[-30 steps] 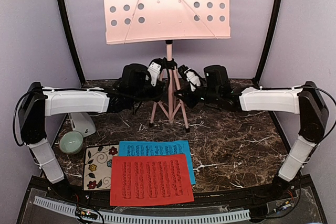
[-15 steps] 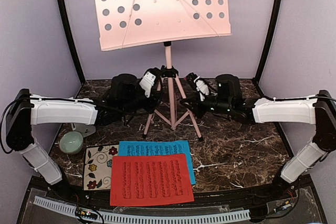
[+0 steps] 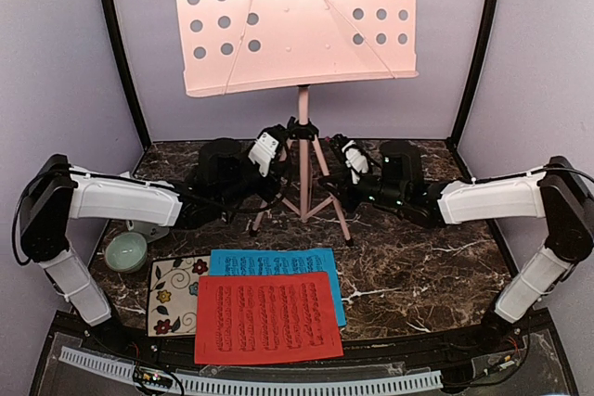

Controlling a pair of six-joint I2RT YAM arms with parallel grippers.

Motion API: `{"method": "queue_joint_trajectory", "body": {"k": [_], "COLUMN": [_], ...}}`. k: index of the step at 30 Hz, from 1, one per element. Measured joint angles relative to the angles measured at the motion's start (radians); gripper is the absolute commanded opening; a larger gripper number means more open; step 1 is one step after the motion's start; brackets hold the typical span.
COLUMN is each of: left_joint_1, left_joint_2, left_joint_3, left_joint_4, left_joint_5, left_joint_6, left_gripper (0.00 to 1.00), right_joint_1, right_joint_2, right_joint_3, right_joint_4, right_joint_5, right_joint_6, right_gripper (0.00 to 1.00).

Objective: Set up the instrument practice props

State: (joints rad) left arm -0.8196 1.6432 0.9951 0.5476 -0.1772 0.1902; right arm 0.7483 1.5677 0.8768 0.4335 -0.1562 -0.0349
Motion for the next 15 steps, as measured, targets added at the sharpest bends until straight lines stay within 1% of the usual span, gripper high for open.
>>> {"method": "queue_joint_trajectory", "body": {"k": [7, 15], "left_joint_1": [0.042, 0.117], "left_joint_2": [0.107, 0.225], "left_joint_3": [0.051, 0.177], "left_joint_4": [0.114, 0.140], "left_joint_5": [-0.078, -0.074], "left_joint_6": [0.062, 0.080], "left_gripper": [0.00, 0.00], "right_joint_1": [-0.020, -0.067], "right_joint_2": [0.129, 0.282], "right_joint_3": [0.114, 0.300], "right_joint_4": [0.028, 0.011], "right_joint_5": [0.067, 0.078], "right_joint_6": [-0.033, -0.050], "right_gripper": [0.00, 0.00]}}
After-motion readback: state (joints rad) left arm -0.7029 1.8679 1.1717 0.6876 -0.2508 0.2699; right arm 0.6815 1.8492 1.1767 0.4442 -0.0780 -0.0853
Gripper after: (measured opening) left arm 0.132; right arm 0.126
